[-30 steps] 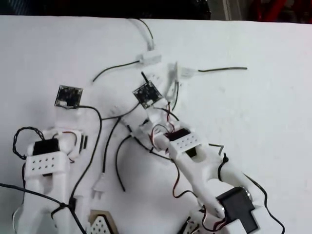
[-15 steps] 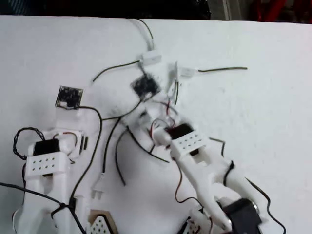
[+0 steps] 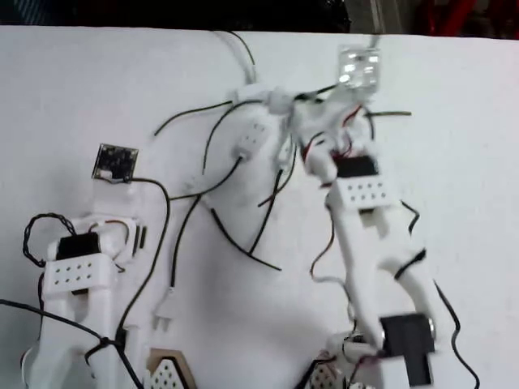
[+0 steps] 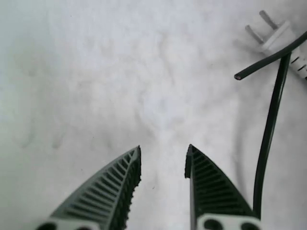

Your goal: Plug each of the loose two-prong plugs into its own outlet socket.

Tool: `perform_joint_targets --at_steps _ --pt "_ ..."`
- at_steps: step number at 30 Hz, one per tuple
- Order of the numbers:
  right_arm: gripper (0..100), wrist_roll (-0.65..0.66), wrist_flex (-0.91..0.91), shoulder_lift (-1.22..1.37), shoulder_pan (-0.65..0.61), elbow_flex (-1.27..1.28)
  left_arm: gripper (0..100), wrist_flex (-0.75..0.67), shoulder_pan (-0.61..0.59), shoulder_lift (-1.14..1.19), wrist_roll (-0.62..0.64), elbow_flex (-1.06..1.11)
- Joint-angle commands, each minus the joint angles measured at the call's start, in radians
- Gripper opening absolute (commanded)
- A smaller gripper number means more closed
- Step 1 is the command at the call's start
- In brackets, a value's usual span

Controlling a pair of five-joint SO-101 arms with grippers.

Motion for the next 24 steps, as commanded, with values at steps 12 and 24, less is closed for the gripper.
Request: perform_joint_targets --at_steps 12,24 --pt "2.7 -0.244 -0.104 0.392 0.189 -0.368 16 -0.02 -0.004 -0.028 0.011 -0.005" --pt "23.0 -0.241 0.11 0.312 0.153 -0.385 16 -0.02 -0.004 -0.028 0.011 -0.005"
